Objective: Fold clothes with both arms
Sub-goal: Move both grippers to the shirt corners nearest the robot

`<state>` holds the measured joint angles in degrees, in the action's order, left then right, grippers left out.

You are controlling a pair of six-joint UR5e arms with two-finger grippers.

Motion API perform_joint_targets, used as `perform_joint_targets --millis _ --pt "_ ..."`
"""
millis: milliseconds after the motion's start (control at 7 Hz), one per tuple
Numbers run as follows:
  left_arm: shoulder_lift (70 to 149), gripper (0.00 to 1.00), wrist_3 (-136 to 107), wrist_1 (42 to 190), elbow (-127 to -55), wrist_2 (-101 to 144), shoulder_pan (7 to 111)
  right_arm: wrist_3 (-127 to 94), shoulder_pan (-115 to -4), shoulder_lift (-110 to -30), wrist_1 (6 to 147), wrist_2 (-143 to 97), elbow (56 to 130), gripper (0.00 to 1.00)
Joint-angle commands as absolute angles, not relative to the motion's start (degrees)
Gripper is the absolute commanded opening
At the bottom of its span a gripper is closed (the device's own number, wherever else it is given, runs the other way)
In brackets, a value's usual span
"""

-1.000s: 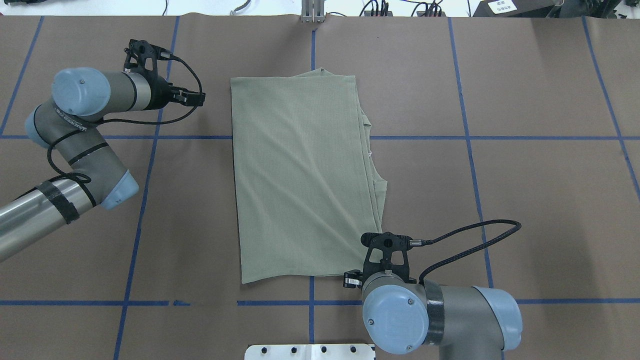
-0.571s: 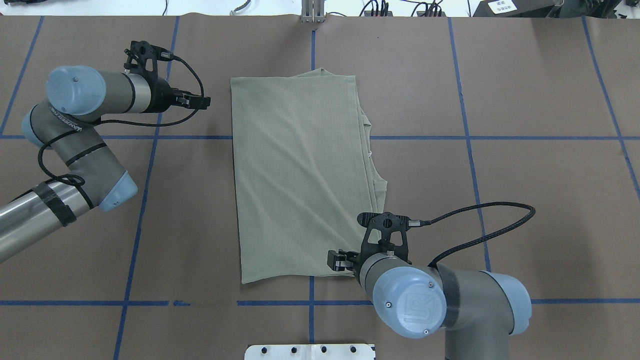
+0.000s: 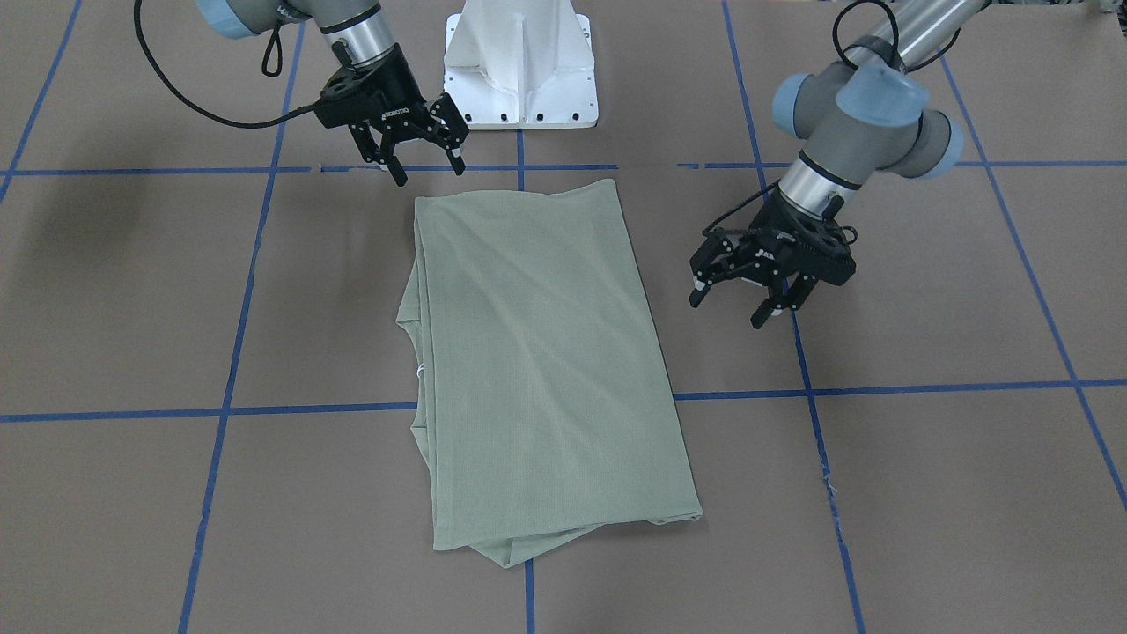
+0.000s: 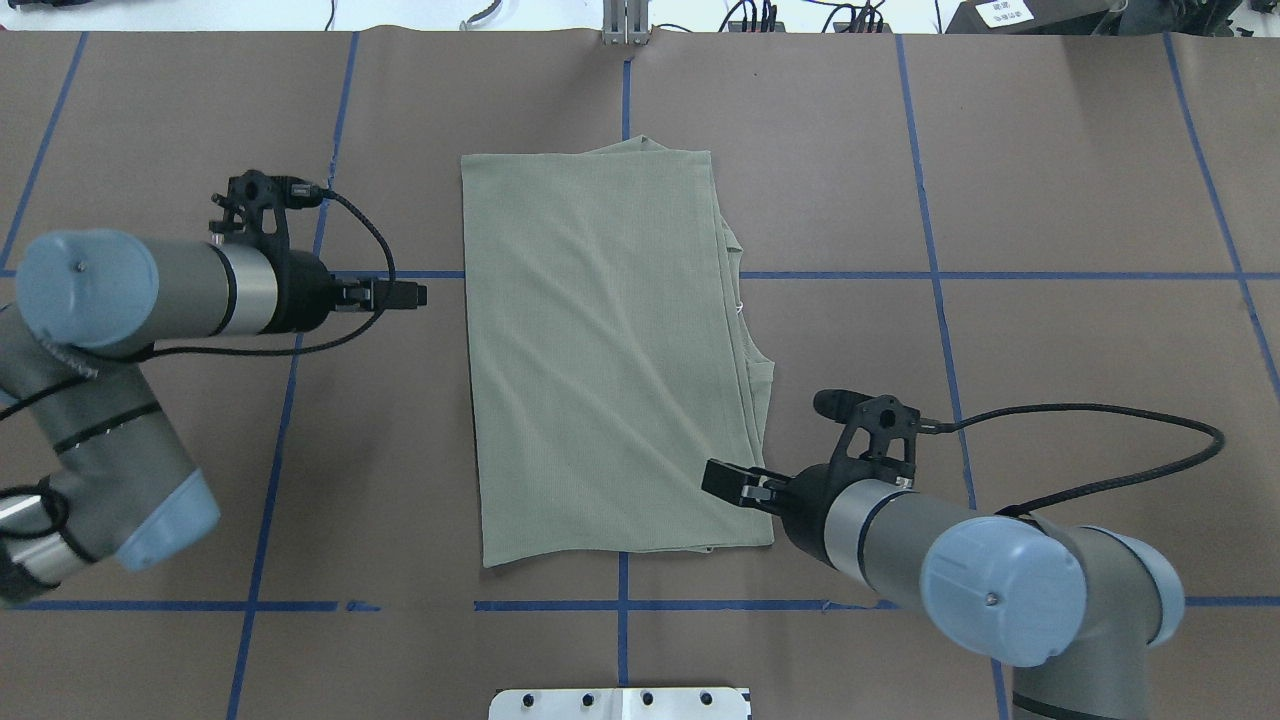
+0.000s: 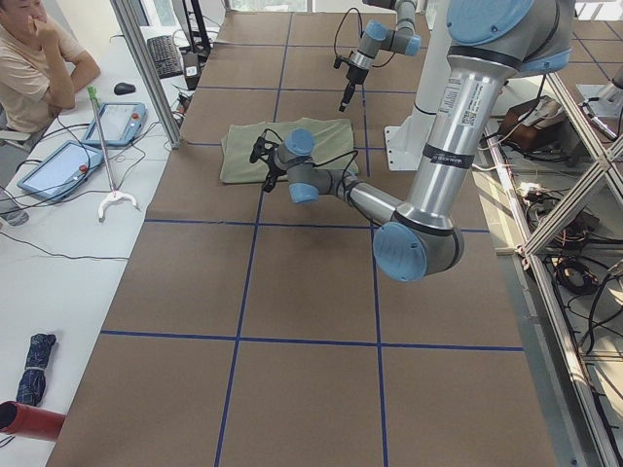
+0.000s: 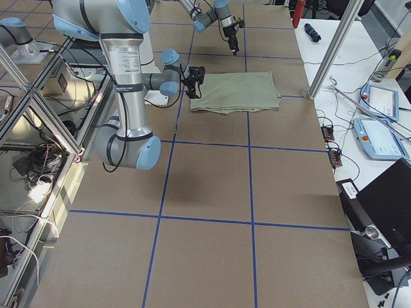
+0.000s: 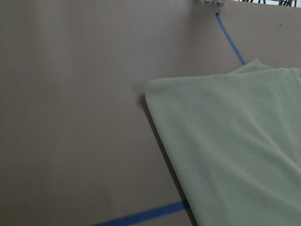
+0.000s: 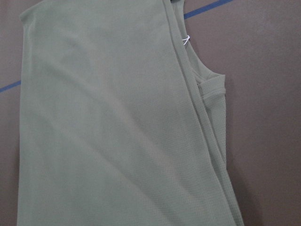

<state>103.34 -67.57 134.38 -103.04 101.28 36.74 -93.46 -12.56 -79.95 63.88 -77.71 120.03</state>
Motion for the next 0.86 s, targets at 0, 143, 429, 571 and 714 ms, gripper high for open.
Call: perform_joint_targets --millis 0,143,429,571,714 --pt "97.6 1.0 -91.4 127.7 -116.0 88.7 21.9 -99.7 -14.8 -83.4 62.2 -77.5 121.6 1.0" --pt "97.9 0.99 -102.1 127.7 -115.8 80.5 14.7 -100.1 -15.9 -83.3 62.2 -77.5 121.5 1.0" --pt "98.3 0.78 -113.0 127.7 -113.1 74.9 7.9 -100.2 -16.4 -83.1 62.2 -77.5 121.5 1.0" --pt "99.7 0.74 -115.9 127.8 -111.0 74.9 7.0 -100.2 -16.4 -83.0 62.2 -77.5 121.4 1.0" --pt "100.5 0.73 -116.9 127.8 -110.0 74.8 5.0 -100.2 -16.4 -83.0 62.2 -77.5 121.4 1.0"
